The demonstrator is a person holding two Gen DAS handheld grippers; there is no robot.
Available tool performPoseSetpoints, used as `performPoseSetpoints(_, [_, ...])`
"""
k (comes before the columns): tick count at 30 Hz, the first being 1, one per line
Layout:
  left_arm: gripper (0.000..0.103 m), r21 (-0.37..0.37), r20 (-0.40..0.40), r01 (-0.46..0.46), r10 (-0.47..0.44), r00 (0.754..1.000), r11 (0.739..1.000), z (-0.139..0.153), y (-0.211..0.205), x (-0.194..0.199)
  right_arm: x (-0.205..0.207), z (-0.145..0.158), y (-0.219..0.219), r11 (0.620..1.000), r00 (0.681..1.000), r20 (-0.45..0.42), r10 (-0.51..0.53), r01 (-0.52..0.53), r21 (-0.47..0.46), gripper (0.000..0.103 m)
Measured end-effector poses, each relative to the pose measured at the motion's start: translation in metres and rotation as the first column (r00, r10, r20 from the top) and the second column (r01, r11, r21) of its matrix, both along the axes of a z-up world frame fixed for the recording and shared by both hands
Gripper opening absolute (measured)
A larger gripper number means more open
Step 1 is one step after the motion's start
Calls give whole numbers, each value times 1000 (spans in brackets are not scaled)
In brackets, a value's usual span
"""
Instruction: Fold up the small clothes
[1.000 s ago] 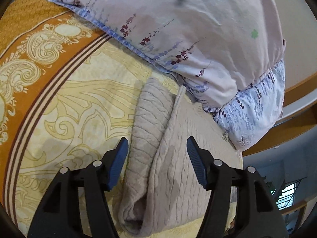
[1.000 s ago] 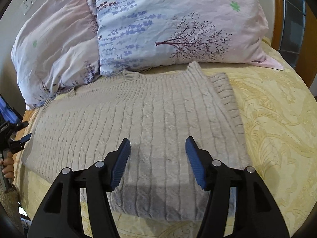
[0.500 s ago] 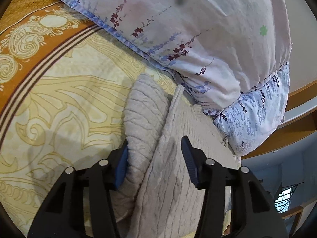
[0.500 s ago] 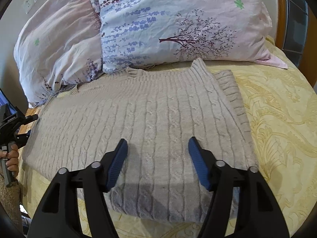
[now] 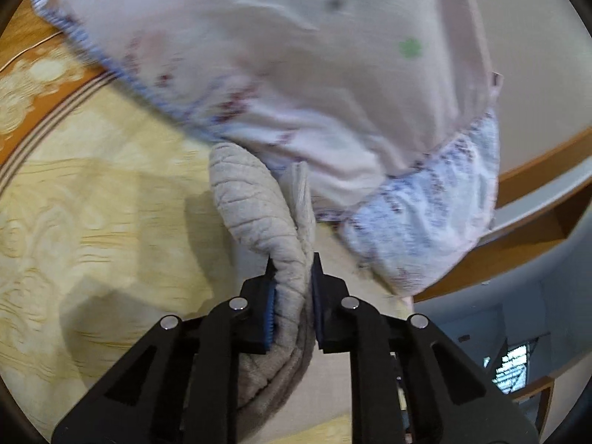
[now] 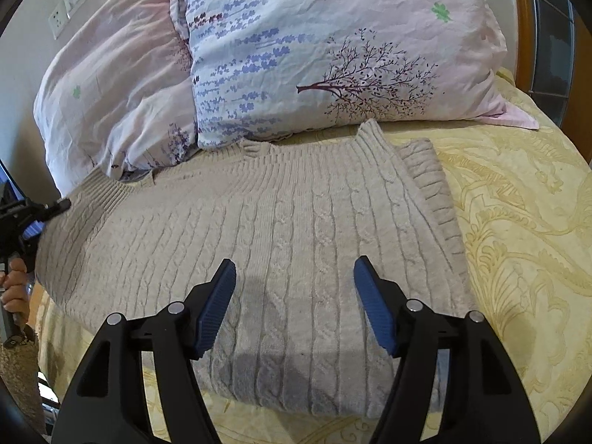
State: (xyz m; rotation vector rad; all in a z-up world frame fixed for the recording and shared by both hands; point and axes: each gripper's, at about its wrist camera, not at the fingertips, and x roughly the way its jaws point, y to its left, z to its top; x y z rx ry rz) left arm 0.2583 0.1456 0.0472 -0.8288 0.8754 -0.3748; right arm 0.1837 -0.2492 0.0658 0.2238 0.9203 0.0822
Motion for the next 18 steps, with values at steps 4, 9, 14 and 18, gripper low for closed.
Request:
performPoseSetpoints(4, [14,-49,54,50,-48,997,998,22,-35,6,-2,5,-3,1000,1000,23,2,-3,17,68])
performPoseSetpoints(9, [14,-119,89,128,-117,989,985,36,-94,18,-7,11,-11,1000,999,44,-10,9,20,68])
performPoseSetpoints(14, [14,-155,82,218,-207,975,964,24,-172,27,-11,12,-23,999,998,51,-40,39,23,68])
performPoseSetpoints(18, [13,-184,2,358,-363,932,916,-9,-231,30,-13,12,-39,996,995,46,-83,81,38,68])
